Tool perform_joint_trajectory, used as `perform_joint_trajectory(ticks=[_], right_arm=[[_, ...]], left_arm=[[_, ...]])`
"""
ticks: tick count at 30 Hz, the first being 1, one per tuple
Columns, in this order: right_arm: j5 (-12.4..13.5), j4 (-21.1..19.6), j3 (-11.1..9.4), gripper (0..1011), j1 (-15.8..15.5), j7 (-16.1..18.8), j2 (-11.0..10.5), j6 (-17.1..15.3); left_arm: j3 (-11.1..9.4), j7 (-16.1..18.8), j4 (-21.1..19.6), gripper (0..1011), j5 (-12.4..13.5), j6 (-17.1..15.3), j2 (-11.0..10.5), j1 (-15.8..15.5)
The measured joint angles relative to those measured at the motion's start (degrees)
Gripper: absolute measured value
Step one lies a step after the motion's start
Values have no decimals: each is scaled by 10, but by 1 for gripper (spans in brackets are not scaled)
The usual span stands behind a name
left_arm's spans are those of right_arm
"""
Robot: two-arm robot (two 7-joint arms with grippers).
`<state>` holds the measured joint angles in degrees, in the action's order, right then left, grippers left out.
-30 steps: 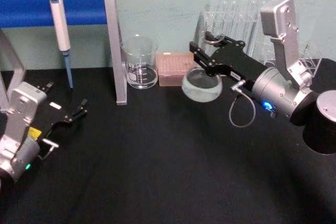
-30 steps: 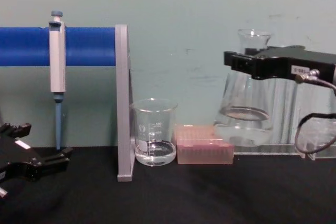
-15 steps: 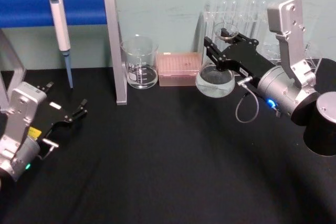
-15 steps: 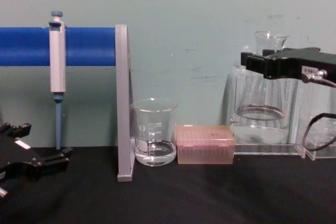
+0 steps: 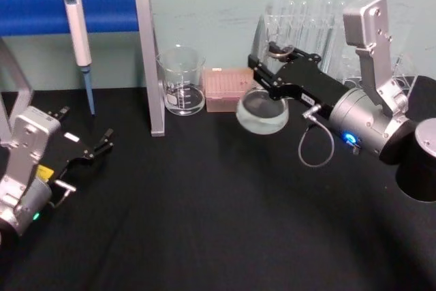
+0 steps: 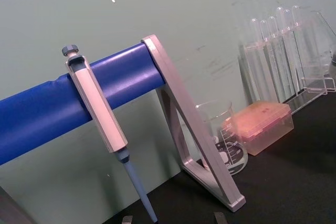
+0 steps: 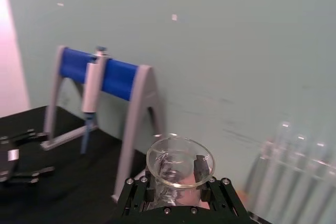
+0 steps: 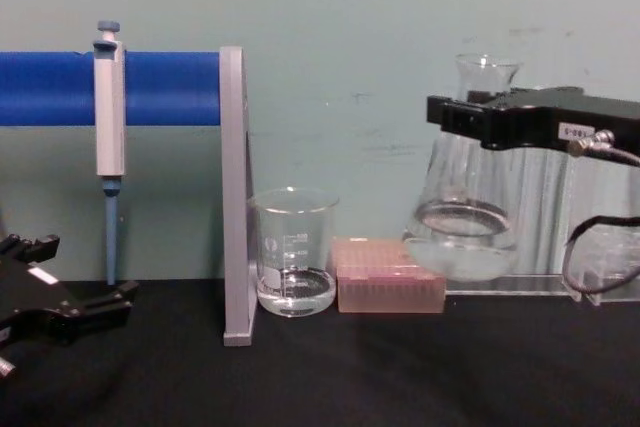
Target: Grasp the erlenmeyer flask with one hand, shake it three times, then place it back.
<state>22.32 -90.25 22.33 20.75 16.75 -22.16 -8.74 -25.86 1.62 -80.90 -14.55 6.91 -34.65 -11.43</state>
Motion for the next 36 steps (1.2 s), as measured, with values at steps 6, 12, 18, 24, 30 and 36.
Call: perform_joint_trajectory(ticks=[6, 12, 18, 24, 30, 36], right_arm=[[12, -6, 8, 449, 3, 60, -10, 6], [47, -13, 28, 449, 12, 142, -31, 21], [73, -11, 47, 449, 22, 200, -47, 38], [99, -4, 62, 449, 33, 250, -58, 47], [115, 1, 75, 449, 42, 287, -68, 57], [127, 5, 90, 449, 50, 320, -79, 67]], left_arm=[[0, 0, 0, 1001, 0, 0, 0, 0], [0, 0, 0, 1001, 0, 0, 0, 0], [0, 0, 0, 1001, 0, 0, 0, 0], [0, 0, 0, 1001, 0, 0, 0, 0], [0, 0, 0, 1001, 0, 0, 0, 0], [0, 0, 0, 1001, 0, 0, 0, 0]])
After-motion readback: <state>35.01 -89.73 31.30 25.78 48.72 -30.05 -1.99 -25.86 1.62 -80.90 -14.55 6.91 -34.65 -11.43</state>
